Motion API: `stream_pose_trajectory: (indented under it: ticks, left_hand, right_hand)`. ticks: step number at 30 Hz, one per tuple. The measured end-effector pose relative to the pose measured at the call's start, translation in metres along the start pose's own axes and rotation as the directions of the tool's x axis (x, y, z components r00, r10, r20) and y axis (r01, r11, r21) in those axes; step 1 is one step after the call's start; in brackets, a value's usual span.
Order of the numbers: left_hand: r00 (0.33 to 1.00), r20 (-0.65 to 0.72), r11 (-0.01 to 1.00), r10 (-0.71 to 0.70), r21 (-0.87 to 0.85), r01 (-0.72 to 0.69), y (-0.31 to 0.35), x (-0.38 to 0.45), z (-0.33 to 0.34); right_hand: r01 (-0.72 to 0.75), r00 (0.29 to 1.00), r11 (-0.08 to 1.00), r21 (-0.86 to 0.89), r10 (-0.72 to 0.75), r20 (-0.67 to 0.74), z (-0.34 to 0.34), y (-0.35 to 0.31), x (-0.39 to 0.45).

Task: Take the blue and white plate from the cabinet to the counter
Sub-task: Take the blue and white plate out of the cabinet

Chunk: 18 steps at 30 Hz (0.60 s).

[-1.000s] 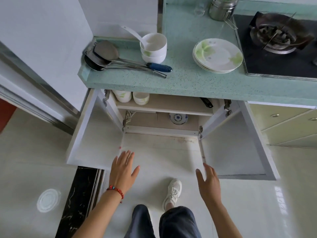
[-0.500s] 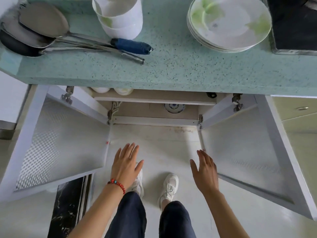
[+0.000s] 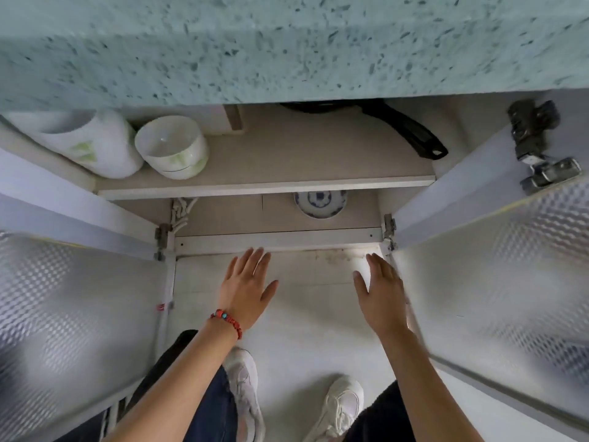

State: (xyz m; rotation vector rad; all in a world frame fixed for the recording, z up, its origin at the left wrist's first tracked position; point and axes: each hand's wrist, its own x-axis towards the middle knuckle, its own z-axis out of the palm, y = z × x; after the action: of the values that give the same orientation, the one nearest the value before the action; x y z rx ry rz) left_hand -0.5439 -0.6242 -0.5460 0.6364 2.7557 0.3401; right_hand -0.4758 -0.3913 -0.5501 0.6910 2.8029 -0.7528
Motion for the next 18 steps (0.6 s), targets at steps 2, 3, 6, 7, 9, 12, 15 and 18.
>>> stream_pose_trajectory:
  ticks: [2, 3, 6, 7, 9, 12, 15, 18]
  left_hand:
    - [1.000, -0.005, 1.000, -0.004, -0.010, 0.004, -0.008, 0.027, 0.027]
    - [1.000, -0.012, 1.000, -0.005, -0.012, 0.005, -0.011, 0.040, 0.041]
    - [0.999, -0.043, 1.000, -0.007, -0.007, 0.007, -0.023, 0.079, 0.081]
    - [0.998, -0.054, 1.000, -0.012, -0.010, 0.011, -0.026, 0.091, 0.094]
    - [0.997, -0.071, 1.000, -0.023, -0.022, 0.022, -0.033, 0.116, 0.122]
    - [0.994, -0.105, 0.998, -0.033, -0.051, 0.028, -0.044, 0.151, 0.164]
    - [0.989, -0.146, 0.996, -0.032, -0.083, 0.020, -0.053, 0.183, 0.197]
    - [0.983, -0.185, 0.993, -0.020, -0.122, -0.003, -0.063, 0.215, 0.219]
  right_hand:
    - [0.025, 0.999, 1.000, 0.019, -0.024, -0.042, 0.023, 0.010, 0.027]
    - [0.038, 0.997, 0.999, 0.022, -0.036, -0.062, 0.034, 0.014, 0.041]
    - [0.055, 0.994, 0.998, 0.025, -0.052, -0.099, 0.069, 0.028, 0.082]
    - [0.057, 0.993, 0.998, 0.030, -0.053, -0.109, 0.081, 0.032, 0.094]
    - [0.071, 0.989, 0.997, 0.044, -0.065, -0.132, 0.107, 0.040, 0.118]
    - [0.068, 0.984, 0.995, 0.077, -0.053, -0.172, 0.145, 0.052, 0.151]
    - [0.063, 0.975, 0.993, 0.098, -0.040, -0.217, 0.178, 0.066, 0.178]
    - [0.083, 0.968, 0.991, 0.105, -0.055, -0.247, 0.196, 0.079, 0.207]
